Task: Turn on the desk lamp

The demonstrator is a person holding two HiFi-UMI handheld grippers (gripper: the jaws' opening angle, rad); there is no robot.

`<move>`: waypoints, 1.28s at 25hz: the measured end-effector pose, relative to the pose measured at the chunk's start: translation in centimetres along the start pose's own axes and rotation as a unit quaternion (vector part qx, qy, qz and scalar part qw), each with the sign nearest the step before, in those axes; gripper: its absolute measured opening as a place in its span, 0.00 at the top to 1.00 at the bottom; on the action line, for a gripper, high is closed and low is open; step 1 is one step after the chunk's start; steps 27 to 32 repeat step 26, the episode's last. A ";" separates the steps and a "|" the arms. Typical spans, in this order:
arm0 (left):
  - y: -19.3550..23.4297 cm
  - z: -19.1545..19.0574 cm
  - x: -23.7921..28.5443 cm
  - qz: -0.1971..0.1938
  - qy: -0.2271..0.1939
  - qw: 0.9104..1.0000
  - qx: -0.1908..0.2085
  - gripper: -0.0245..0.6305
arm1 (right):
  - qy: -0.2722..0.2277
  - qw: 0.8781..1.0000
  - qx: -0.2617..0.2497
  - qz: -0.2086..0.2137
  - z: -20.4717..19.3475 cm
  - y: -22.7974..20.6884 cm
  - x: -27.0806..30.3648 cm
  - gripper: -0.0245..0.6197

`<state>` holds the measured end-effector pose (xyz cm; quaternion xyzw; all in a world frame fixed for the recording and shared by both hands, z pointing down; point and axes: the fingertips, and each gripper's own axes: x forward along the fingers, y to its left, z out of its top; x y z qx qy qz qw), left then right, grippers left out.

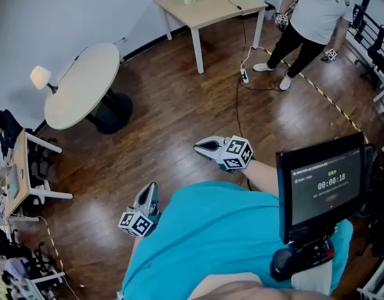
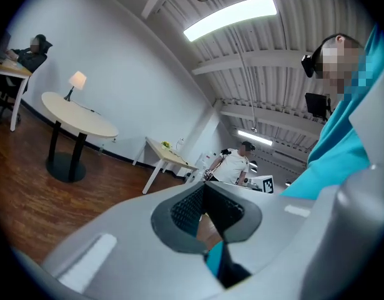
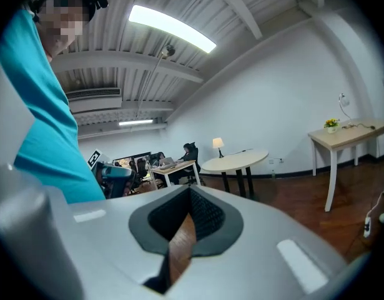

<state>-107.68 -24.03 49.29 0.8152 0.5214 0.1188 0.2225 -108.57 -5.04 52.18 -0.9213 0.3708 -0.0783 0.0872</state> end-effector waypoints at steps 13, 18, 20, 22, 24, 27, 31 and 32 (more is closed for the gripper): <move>2.9 -2.1 -3.9 -0.002 -0.009 1.000 -0.003 0.96 | 0.000 1.000 -0.019 0.010 -2.7 2.1 2.4 0.96; 3.6 -3.9 -3.0 -0.006 -0.006 1.000 0.019 0.96 | -0.016 1.000 -0.021 0.012 -3.4 0.9 1.8 0.96; 3.7 -3.9 -3.0 -0.005 -0.007 1.000 0.019 0.96 | -0.020 1.000 -0.020 0.011 -3.1 0.9 1.7 0.96; 3.9 -3.9 -3.0 -0.006 -0.009 1.000 0.023 0.96 | -0.021 0.999 -0.021 0.010 -3.0 0.8 1.6 0.96; 4.0 -4.0 -2.9 -0.007 -0.009 1.000 0.027 0.96 | -0.021 0.999 -0.023 0.009 -3.0 0.7 1.4 0.96; 4.0 -4.1 -2.8 -0.009 -0.008 0.999 0.030 0.96 | -0.022 0.999 -0.023 0.008 -3.1 0.5 1.2 0.96; 4.0 -4.1 -2.8 -0.009 -0.008 0.999 0.030 0.96 | -0.022 0.999 -0.023 0.008 -3.1 0.5 1.2 0.96; 4.0 -4.1 -2.8 -0.009 -0.008 0.999 0.030 0.96 | -0.022 0.999 -0.023 0.008 -3.1 0.5 1.2 0.96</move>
